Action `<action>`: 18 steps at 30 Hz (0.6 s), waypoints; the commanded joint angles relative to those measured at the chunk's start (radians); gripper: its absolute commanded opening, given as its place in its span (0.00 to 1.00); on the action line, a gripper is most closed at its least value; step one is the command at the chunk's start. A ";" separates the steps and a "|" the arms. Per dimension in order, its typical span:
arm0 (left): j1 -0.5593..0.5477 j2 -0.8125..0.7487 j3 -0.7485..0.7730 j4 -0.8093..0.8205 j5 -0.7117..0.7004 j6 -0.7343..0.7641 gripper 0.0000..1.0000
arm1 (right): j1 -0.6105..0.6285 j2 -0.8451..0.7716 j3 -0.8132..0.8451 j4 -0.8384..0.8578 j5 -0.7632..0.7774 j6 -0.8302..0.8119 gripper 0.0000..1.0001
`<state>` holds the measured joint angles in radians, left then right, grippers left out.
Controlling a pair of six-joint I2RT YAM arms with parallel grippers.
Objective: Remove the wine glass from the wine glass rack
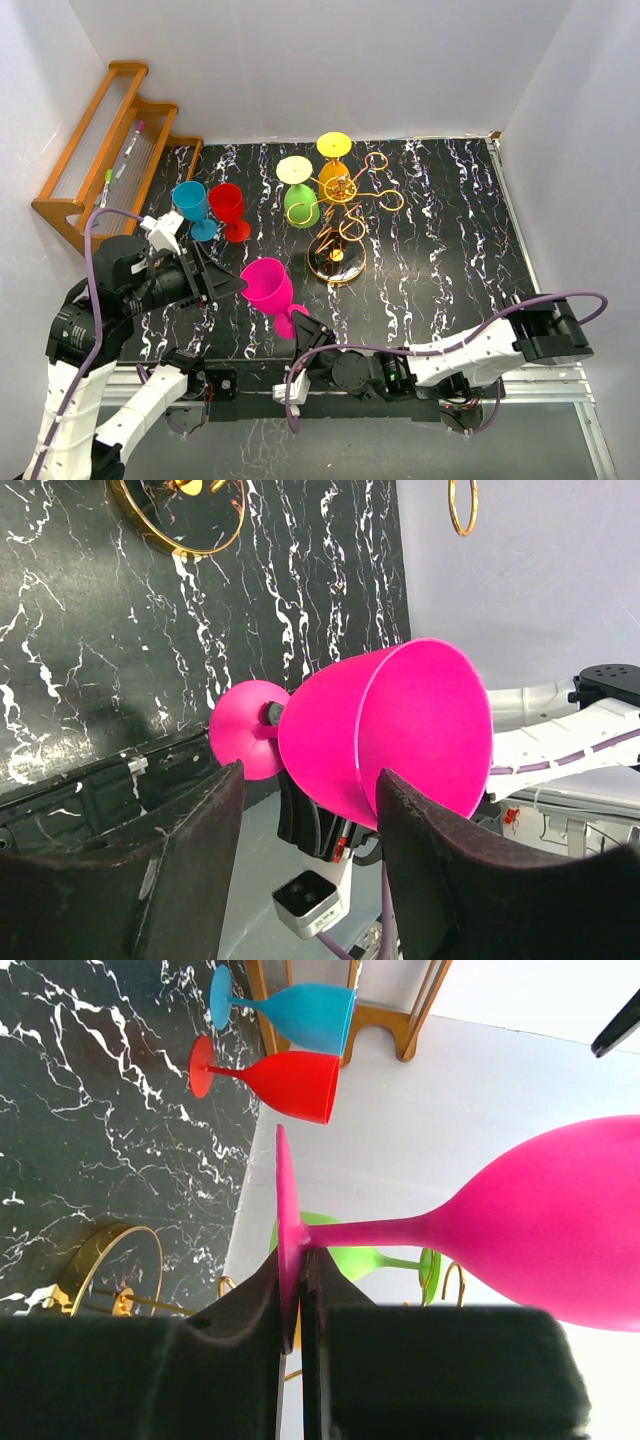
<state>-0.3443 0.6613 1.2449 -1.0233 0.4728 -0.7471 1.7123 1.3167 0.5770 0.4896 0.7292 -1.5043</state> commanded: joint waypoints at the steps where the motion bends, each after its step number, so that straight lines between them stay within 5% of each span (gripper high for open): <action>1: -0.002 0.015 -0.031 0.019 0.033 0.015 0.52 | 0.166 0.009 0.010 0.207 -0.017 -0.112 0.08; 14: -0.002 0.046 -0.040 -0.023 0.016 0.067 0.43 | 0.165 0.056 0.030 0.196 -0.028 -0.200 0.08; 18: -0.002 0.050 -0.022 -0.056 -0.028 0.084 0.08 | 0.165 0.061 0.034 0.190 -0.012 -0.187 0.10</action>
<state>-0.3443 0.6987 1.2083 -1.0233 0.4870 -0.6971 1.7123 1.3849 0.5720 0.5915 0.7246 -1.6741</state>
